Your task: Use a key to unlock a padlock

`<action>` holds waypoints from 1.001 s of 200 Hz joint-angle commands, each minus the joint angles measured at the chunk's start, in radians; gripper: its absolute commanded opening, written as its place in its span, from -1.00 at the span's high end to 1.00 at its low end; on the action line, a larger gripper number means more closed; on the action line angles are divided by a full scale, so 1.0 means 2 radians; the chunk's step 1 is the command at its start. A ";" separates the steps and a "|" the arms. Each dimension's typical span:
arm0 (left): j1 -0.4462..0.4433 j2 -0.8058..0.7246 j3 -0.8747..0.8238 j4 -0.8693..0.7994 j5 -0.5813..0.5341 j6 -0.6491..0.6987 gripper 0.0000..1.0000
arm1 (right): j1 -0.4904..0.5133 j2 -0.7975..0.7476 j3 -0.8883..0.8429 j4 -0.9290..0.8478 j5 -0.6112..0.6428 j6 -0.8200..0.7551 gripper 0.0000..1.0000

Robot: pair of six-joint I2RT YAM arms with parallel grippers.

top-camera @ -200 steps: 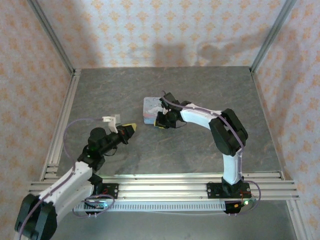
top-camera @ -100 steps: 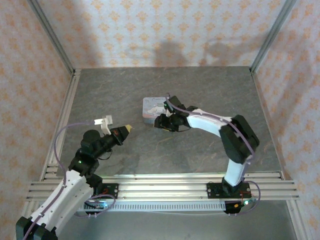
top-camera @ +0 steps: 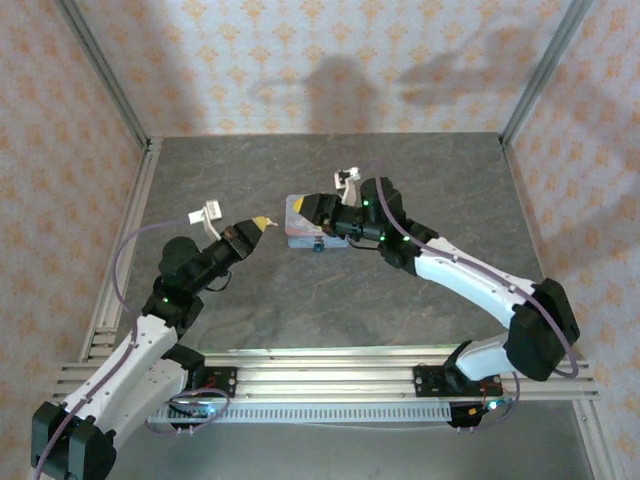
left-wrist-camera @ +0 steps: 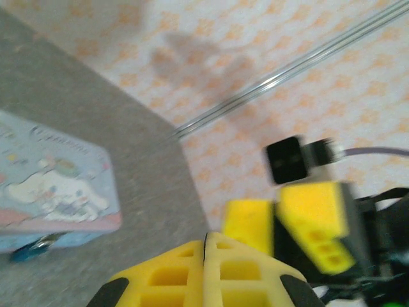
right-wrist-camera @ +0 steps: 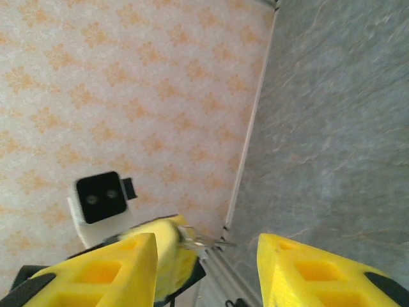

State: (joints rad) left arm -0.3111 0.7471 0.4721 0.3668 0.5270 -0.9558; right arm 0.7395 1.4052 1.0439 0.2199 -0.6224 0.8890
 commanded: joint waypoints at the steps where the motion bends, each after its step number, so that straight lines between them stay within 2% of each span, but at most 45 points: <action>1: 0.005 -0.002 0.023 0.049 0.011 -0.028 1.00 | 0.019 0.014 0.001 0.093 -0.020 0.054 0.12; 94: 0.004 -0.004 0.019 0.065 0.006 -0.045 1.00 | 0.041 0.031 0.033 0.116 -0.016 0.070 0.21; 137: 0.004 -0.005 0.018 0.066 0.006 -0.049 1.00 | 0.045 0.041 0.042 0.119 -0.019 0.071 0.33; 185: 0.004 -0.009 0.015 0.066 0.005 -0.051 1.00 | 0.049 0.050 0.054 0.121 -0.026 0.073 0.56; 200: 0.004 -0.011 0.014 0.063 0.004 -0.050 1.00 | 0.050 0.052 0.054 0.120 -0.026 0.073 0.72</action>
State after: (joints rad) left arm -0.3065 0.7456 0.4969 0.4469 0.5262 -1.0504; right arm 0.8265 1.5036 1.1122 0.4122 -0.6556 1.0378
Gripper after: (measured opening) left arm 0.048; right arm 0.200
